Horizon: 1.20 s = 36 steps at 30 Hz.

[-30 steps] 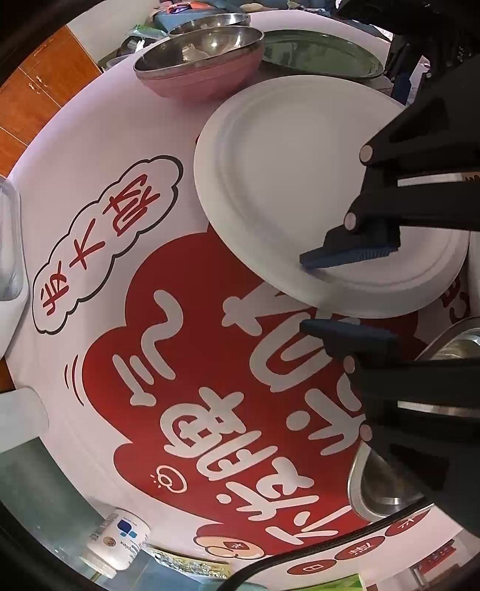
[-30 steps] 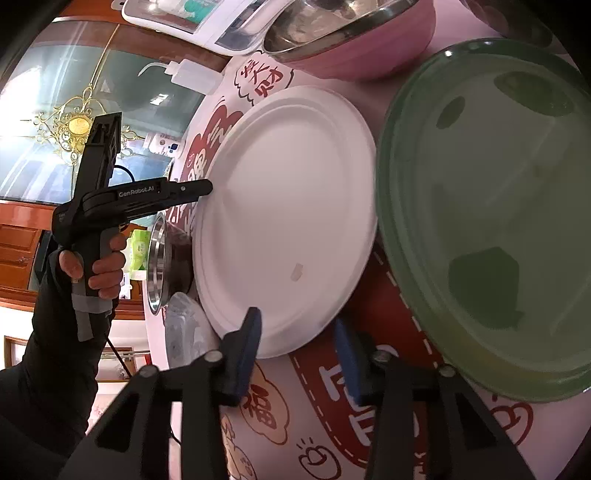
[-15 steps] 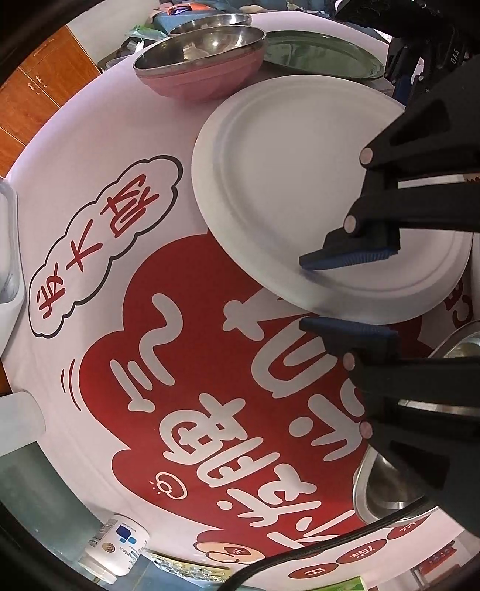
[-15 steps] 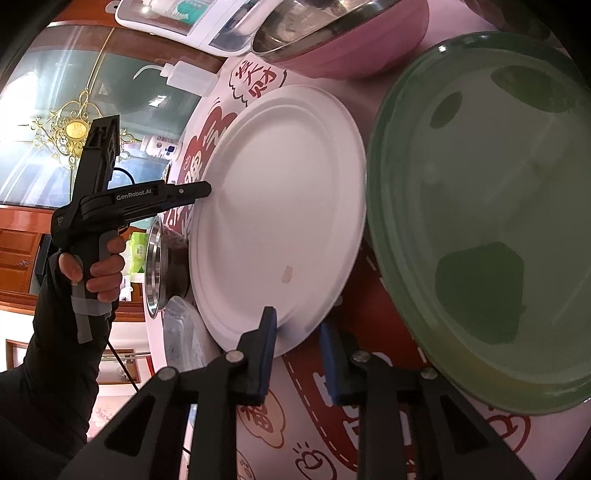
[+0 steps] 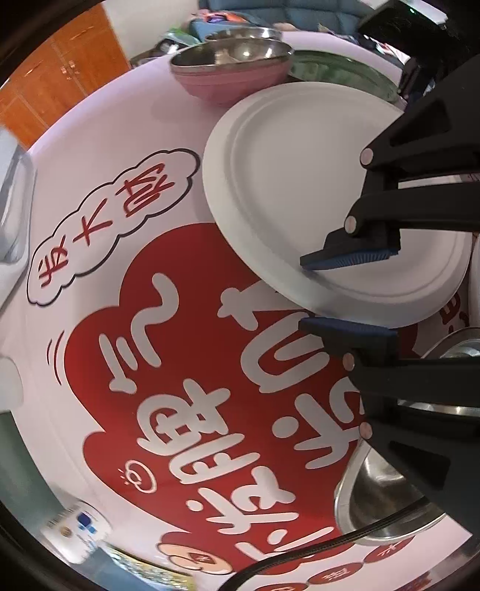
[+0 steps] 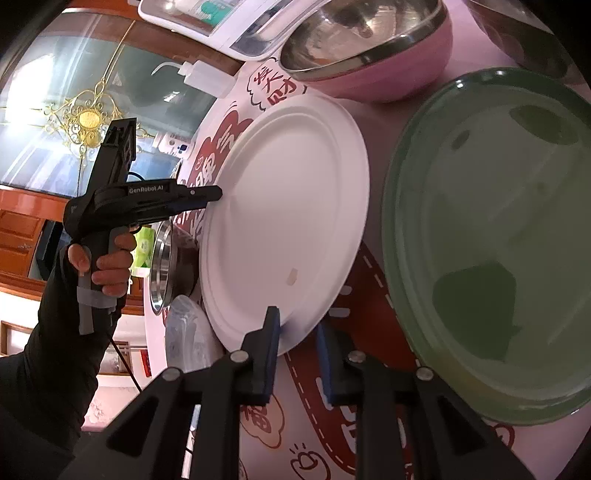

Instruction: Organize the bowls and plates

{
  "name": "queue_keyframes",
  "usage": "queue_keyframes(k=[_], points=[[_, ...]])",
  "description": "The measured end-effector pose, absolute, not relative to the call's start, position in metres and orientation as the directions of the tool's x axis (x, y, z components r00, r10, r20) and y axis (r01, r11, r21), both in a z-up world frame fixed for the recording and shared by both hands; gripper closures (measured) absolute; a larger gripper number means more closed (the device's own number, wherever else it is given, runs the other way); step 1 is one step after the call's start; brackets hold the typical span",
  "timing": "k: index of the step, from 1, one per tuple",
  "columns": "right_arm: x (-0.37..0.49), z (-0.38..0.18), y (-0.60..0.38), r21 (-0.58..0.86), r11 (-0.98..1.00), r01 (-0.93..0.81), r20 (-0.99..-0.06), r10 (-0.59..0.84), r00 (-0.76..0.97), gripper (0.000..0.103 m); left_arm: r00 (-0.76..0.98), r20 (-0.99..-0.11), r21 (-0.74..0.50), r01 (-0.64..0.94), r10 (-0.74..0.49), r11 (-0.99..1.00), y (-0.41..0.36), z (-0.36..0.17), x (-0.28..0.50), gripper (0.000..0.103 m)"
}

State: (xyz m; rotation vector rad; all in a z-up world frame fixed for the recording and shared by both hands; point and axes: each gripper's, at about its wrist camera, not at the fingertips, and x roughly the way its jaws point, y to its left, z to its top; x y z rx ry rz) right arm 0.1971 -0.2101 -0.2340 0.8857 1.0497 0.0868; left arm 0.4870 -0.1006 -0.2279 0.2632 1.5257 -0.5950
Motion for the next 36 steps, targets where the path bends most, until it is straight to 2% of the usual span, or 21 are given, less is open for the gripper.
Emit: queue_keyframes(k=[15, 36], points=[[0.191, -0.218, -0.220, 0.697, 0.668, 0.261, -0.663, 0.460, 0.590, 0.089, -0.052, -0.965, -0.252, 0.459, -0.257, 0.852, -0.062, -0.222, 0.495, 0.078], [0.183, -0.205, -0.221, 0.756, 0.628, 0.185, -0.585, 0.522, 0.621, 0.090, 0.007, -0.959, -0.251, 0.437, -0.282, 0.864, -0.052, -0.171, 0.485, 0.078]])
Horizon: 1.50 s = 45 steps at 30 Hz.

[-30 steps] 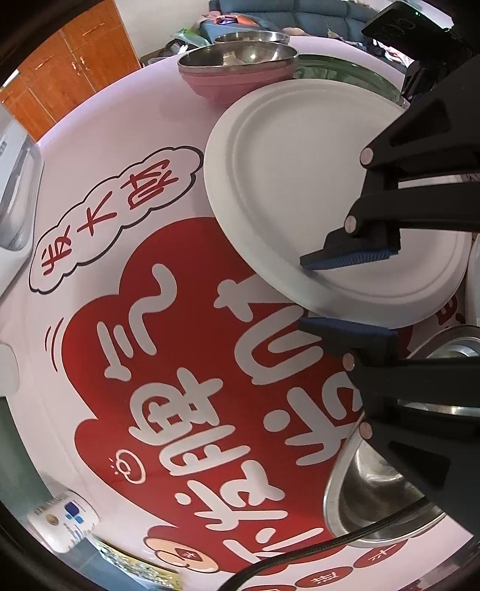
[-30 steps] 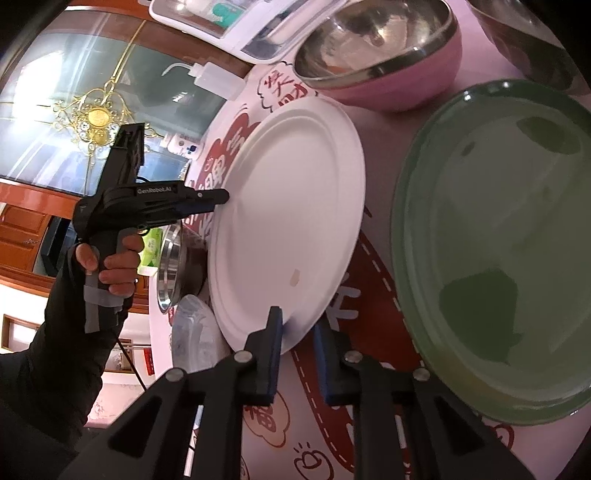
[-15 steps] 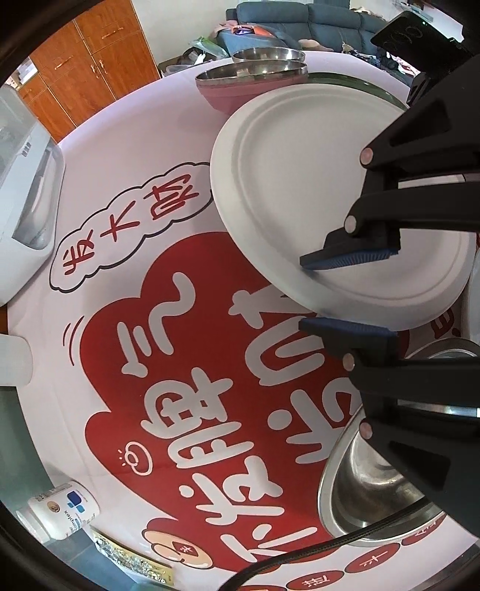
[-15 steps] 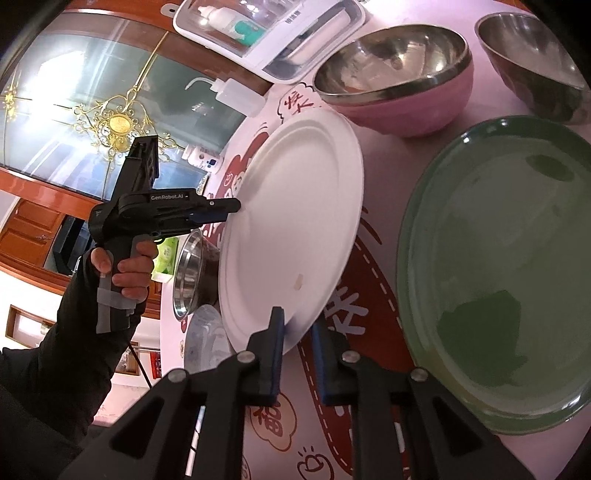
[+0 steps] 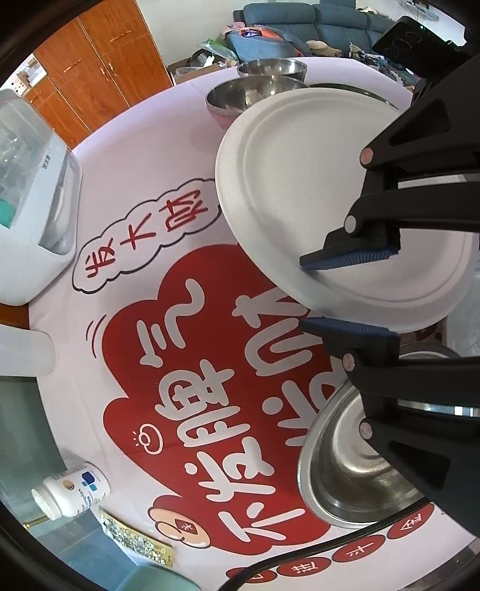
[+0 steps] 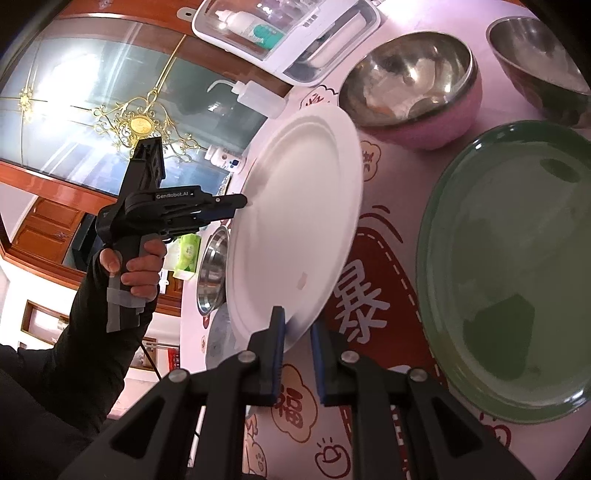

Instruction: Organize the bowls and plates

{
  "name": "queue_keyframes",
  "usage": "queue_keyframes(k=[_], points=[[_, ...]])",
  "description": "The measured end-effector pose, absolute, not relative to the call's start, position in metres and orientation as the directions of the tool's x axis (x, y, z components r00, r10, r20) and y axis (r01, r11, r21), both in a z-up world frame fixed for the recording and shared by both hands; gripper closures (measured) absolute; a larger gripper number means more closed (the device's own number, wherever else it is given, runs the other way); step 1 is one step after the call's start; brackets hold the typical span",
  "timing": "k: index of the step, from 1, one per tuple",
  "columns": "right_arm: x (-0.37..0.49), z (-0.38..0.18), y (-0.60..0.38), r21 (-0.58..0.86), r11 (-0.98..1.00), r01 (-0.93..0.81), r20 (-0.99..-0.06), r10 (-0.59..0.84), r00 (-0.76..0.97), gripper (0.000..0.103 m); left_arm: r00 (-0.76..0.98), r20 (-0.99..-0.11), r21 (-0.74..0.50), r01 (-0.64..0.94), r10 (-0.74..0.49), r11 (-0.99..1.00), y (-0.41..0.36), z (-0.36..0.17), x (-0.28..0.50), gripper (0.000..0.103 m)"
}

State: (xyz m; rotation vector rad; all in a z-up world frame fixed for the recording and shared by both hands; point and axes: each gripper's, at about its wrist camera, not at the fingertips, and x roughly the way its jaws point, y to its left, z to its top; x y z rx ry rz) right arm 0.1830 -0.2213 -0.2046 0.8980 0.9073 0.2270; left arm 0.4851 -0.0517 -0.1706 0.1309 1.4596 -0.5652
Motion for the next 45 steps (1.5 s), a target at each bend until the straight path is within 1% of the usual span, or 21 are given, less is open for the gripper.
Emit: queue_keyframes(k=[9, 16, 18, 26, 34, 45], points=[[0.167, -0.189, -0.224, 0.777, 0.606, 0.169, -0.558, 0.541, 0.629, 0.091, 0.048, -0.944, -0.276, 0.429, -0.327, 0.860, -0.034, -0.129, 0.456, 0.078], [0.154, -0.173, -0.218, 0.767, 0.626, 0.142, -0.560, 0.545, 0.624, 0.091, 0.092, -0.939, -0.265, 0.424, -0.332, 0.866, -0.021, -0.101, 0.426, 0.078], [0.146, -0.169, -0.216, 0.774, 0.619, 0.134, -0.549, 0.550, 0.629, 0.091, 0.098, -0.937, -0.267, 0.420, -0.336, 0.867, -0.016, -0.095, 0.413, 0.078], [0.108, -0.158, -0.210, 0.776, 0.616, 0.138, -0.540, 0.535, 0.650, 0.093, 0.100, -0.935, -0.275, 0.400, -0.340, 0.874, 0.003, -0.093, 0.354, 0.078], [0.064, -0.155, -0.205, 0.772, 0.615, 0.158, -0.547, 0.517, 0.658, 0.093, 0.067, -0.938, -0.290, 0.384, -0.339, 0.877, 0.026, -0.103, 0.291, 0.078], [0.015, -0.166, -0.194, 0.736, 0.643, 0.213, -0.612, 0.497, 0.615, 0.093, -0.011, -0.943, -0.316, 0.353, -0.334, 0.881, 0.051, -0.127, 0.218, 0.078]])
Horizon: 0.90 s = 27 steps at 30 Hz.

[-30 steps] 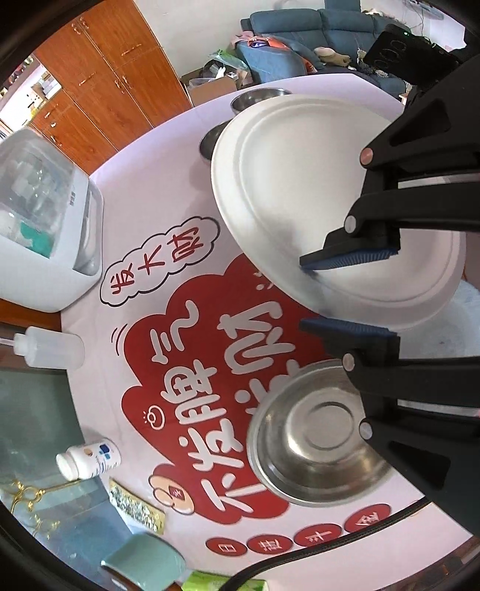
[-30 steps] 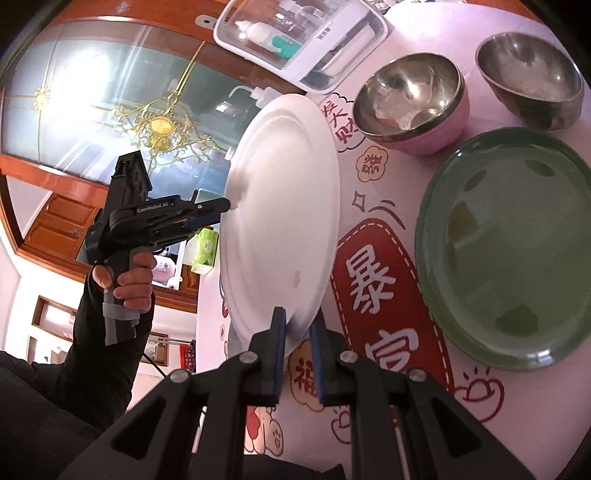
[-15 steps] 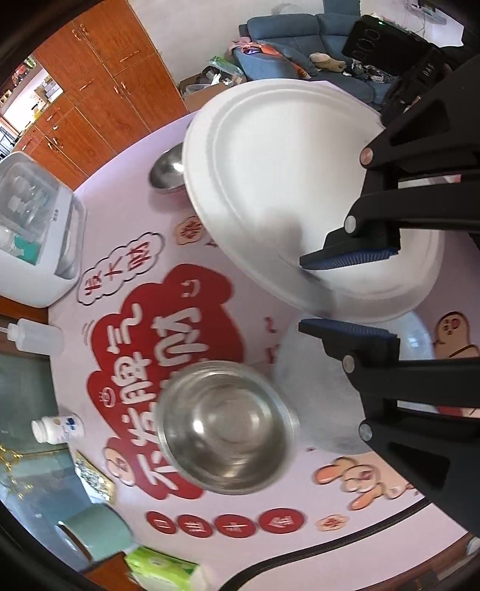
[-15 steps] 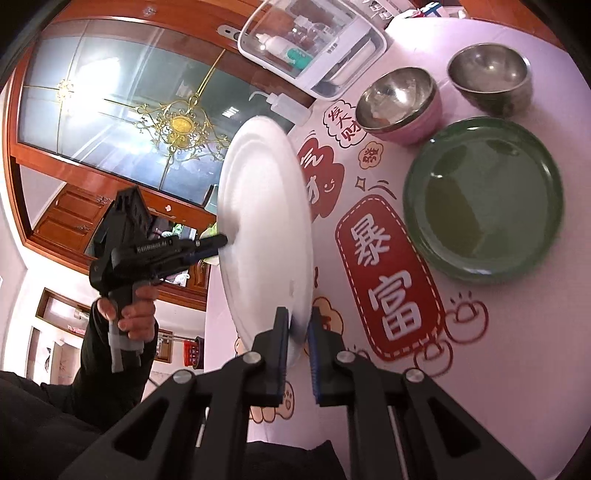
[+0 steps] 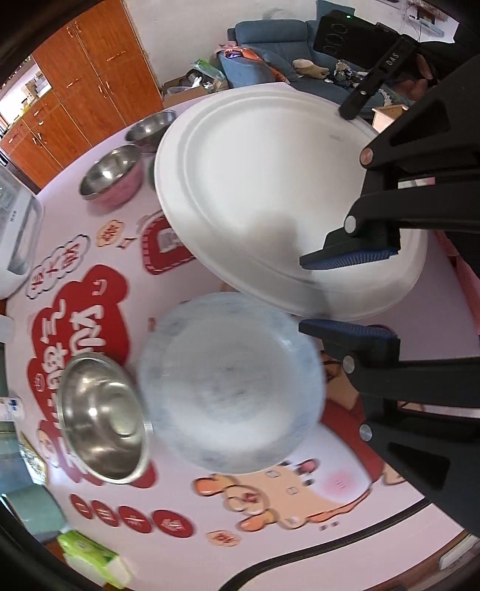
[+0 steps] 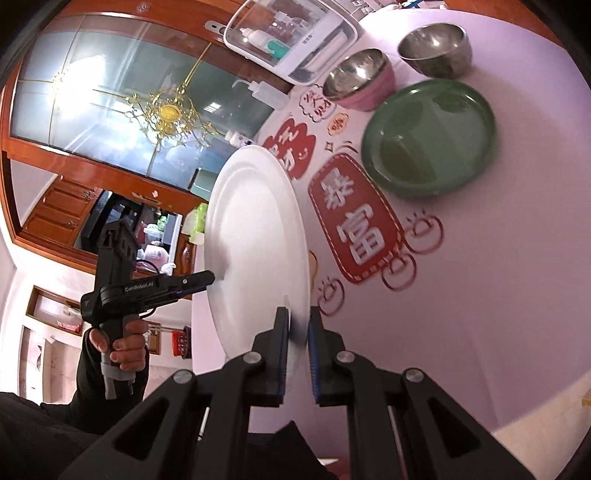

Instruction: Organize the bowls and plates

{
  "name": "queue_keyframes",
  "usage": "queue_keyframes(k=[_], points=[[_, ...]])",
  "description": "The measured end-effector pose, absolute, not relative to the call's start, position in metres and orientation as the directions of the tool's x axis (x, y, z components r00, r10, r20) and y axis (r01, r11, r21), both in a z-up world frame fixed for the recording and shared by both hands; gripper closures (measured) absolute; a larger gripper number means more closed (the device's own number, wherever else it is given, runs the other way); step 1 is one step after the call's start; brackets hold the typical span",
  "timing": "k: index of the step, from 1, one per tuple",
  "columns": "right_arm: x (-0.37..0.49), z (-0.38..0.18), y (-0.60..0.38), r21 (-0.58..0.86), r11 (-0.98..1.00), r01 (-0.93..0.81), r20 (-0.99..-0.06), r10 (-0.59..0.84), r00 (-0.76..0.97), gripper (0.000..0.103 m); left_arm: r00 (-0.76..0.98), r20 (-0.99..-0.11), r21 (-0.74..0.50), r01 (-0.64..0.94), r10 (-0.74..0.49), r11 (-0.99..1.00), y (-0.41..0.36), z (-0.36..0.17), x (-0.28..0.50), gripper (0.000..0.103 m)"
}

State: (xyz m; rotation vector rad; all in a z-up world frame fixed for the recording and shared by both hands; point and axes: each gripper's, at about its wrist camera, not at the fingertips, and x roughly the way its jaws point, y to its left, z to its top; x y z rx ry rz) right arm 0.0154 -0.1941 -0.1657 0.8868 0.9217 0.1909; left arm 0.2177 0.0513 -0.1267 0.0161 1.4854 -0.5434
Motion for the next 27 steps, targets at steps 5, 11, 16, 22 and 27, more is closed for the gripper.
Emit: queue_keyframes(k=[5, 11, 16, 22, 27], points=[[-0.003, -0.168, -0.200, 0.706, 0.673, 0.221, -0.646, 0.484, 0.591, 0.093, -0.042, -0.943, -0.324, 0.341, -0.330, 0.882, 0.052, -0.137, 0.192, 0.078], [-0.007, -0.180, -0.215, 0.680, 0.696, 0.231, -0.685, 0.490, 0.539, 0.093, -0.084, -0.943, -0.331, 0.289, -0.321, 0.898, 0.051, -0.156, 0.165, 0.078], [-0.001, -0.191, -0.224, 0.674, 0.710, 0.204, -0.700, 0.526, 0.483, 0.093, -0.093, -0.948, -0.316, 0.203, -0.304, 0.927, 0.049, -0.172, 0.145, 0.078], [0.011, -0.207, -0.238, 0.675, 0.719, 0.165, -0.709, 0.570, 0.415, 0.093, -0.113, -0.951, -0.299, 0.096, -0.288, 0.949, 0.048, -0.199, 0.127, 0.078], [0.023, -0.216, -0.246, 0.660, 0.738, 0.142, -0.725, 0.576, 0.378, 0.093, -0.130, -0.948, -0.295, 0.012, -0.291, 0.955, 0.044, -0.218, 0.114, 0.078]])
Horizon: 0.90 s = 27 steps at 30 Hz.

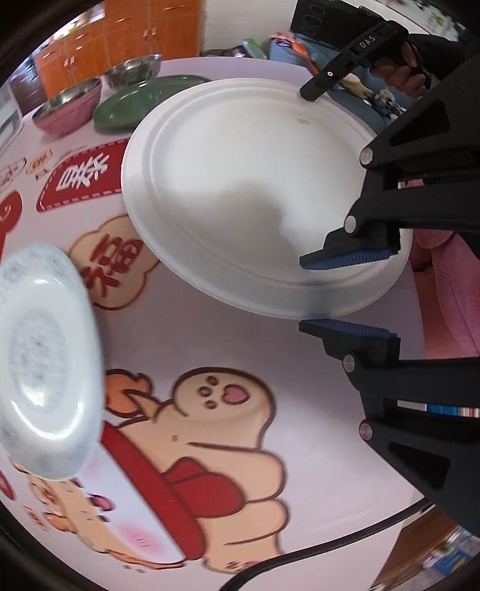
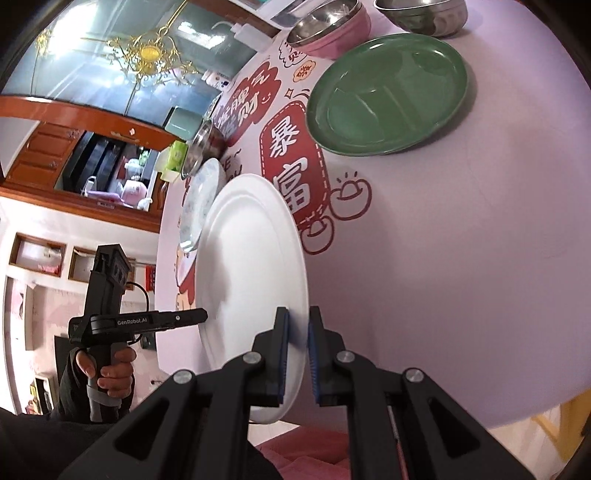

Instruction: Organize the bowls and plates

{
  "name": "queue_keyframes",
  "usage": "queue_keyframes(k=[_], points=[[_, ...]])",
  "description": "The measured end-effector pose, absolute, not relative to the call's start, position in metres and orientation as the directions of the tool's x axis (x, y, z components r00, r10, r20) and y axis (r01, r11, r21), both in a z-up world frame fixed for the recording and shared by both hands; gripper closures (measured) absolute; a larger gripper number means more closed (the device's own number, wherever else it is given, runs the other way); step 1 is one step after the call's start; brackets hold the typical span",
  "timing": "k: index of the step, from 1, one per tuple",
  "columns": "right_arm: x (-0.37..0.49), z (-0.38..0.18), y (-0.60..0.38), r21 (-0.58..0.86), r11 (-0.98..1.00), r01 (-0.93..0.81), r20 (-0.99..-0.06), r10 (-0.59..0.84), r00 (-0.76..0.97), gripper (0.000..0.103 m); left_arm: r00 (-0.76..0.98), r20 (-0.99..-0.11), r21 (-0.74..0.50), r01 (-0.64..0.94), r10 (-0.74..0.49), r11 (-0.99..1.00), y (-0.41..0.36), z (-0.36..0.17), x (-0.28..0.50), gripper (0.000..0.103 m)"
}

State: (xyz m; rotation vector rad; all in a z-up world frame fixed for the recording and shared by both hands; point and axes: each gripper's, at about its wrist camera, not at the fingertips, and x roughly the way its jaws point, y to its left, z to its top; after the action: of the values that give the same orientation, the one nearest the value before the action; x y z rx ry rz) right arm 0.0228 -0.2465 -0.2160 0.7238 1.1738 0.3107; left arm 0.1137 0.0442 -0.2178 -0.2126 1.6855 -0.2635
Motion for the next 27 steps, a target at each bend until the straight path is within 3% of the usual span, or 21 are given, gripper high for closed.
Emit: queue_keyframes(k=[12, 17, 23, 27], points=[[0.041, -0.237, -0.260, 0.635, 0.759, 0.148, -0.764, 0.586, 0.271, 0.088, -0.084, -0.950, -0.294, -0.088, -0.301, 0.952, 0.047, -0.219, 0.095, 0.077], [0.040, -0.235, -0.262, 0.636, 0.758, 0.142, -0.762, 0.589, 0.268, 0.065, -0.049, -0.953, -0.292, -0.105, -0.298, 0.951, 0.057, -0.210, 0.090, 0.074], [0.038, -0.228, -0.264, 0.633, 0.762, 0.133, -0.760, 0.580, 0.293, 0.053, 0.018, -0.963, -0.269, -0.106, -0.269, 0.957, 0.070, -0.191, 0.084, 0.073], [0.036, -0.219, -0.268, 0.612, 0.779, 0.134, -0.767, 0.544, 0.340, 0.051, 0.082, -0.964, -0.258, -0.071, -0.253, 0.963, 0.069, -0.175, 0.081, 0.071]])
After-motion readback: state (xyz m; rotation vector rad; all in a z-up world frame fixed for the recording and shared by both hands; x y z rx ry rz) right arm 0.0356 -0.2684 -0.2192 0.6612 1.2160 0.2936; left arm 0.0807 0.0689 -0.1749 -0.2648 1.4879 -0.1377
